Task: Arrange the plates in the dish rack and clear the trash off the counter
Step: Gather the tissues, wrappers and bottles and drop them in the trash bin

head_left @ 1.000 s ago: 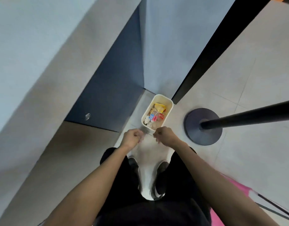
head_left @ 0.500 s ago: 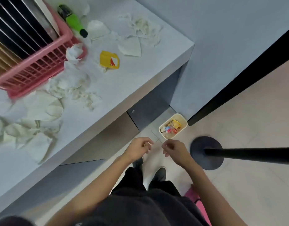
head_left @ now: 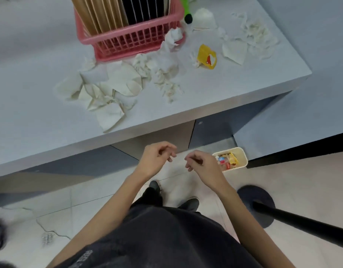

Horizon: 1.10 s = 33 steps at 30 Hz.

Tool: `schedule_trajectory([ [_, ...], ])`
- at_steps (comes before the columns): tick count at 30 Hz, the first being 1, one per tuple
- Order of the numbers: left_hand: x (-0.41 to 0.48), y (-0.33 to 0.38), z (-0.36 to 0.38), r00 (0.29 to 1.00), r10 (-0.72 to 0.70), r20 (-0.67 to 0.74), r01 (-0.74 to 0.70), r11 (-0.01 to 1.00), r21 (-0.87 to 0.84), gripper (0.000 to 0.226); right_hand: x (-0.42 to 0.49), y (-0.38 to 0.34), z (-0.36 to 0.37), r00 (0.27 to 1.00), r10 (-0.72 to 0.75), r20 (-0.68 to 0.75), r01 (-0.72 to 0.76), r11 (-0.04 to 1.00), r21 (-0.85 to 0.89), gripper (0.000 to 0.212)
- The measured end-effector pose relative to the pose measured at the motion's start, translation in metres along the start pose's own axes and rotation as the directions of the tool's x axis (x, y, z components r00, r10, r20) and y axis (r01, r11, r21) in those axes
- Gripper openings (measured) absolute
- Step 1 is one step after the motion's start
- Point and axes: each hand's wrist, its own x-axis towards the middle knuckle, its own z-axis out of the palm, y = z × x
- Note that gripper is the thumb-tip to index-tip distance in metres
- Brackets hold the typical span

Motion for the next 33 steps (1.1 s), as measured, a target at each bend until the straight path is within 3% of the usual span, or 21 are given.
schedule_trajectory([
  [6, -0.014, -0.027, -0.080, 0.982, -0.052, -0.180, 0.039, 0.996, -0.075, 0.021, 0.031, -0.051, 0.053, 0.992, -0.062, 0.111, 0.067, 0.997, -0.033, 0.010],
  [10, -0.012, -0.046, -0.138, 0.971, -0.025, -0.236, 0.004, 0.996, -0.087, 0.022, 0.057, -0.081, 0.100, 0.968, -0.249, 0.036, 0.251, 0.955, -0.156, 0.015],
  [12, -0.005, -0.055, -0.169, 0.963, 0.024, -0.269, -0.042, 0.997, -0.063, 0.024, 0.069, -0.097, 0.127, 0.917, -0.399, 0.011, 0.385, 0.878, -0.283, 0.026],
  [16, 0.019, -0.072, -0.233, 0.913, 0.117, -0.391, -0.114, 0.993, 0.032, 0.026, 0.101, -0.127, 0.171, 0.820, -0.550, 0.158, 0.539, 0.648, -0.539, 0.057],
  [19, 0.046, -0.080, -0.279, 0.858, 0.193, -0.476, -0.154, 0.981, 0.121, 0.031, 0.126, -0.132, 0.194, 0.823, -0.530, 0.205, 0.512, 0.534, -0.672, 0.066],
  [22, 0.079, -0.092, -0.320, 0.846, 0.290, -0.447, -0.156, 0.937, 0.312, 0.040, 0.134, -0.122, 0.209, 0.866, -0.454, 0.208, 0.431, 0.467, -0.772, 0.068],
  [24, 0.100, -0.100, -0.341, 0.891, 0.282, -0.355, -0.114, 0.897, 0.427, 0.055, 0.135, -0.116, 0.212, 0.874, -0.445, 0.198, 0.394, 0.408, -0.824, 0.067],
  [27, 0.122, -0.111, -0.354, 0.972, 0.137, -0.190, -0.003, 0.818, 0.575, 0.086, 0.135, -0.114, 0.213, 0.881, -0.444, 0.161, 0.352, 0.389, -0.851, 0.066],
  [29, 0.130, -0.121, -0.354, 0.983, 0.117, -0.140, -0.002, 0.773, 0.634, 0.084, 0.135, -0.113, 0.214, 0.885, -0.446, 0.135, 0.334, 0.406, -0.851, 0.065],
  [33, 0.131, -0.135, -0.355, 0.940, 0.240, -0.243, -0.052, 0.803, 0.594, 0.062, 0.141, -0.118, 0.213, 0.886, -0.450, 0.111, 0.330, 0.444, -0.833, 0.060],
])
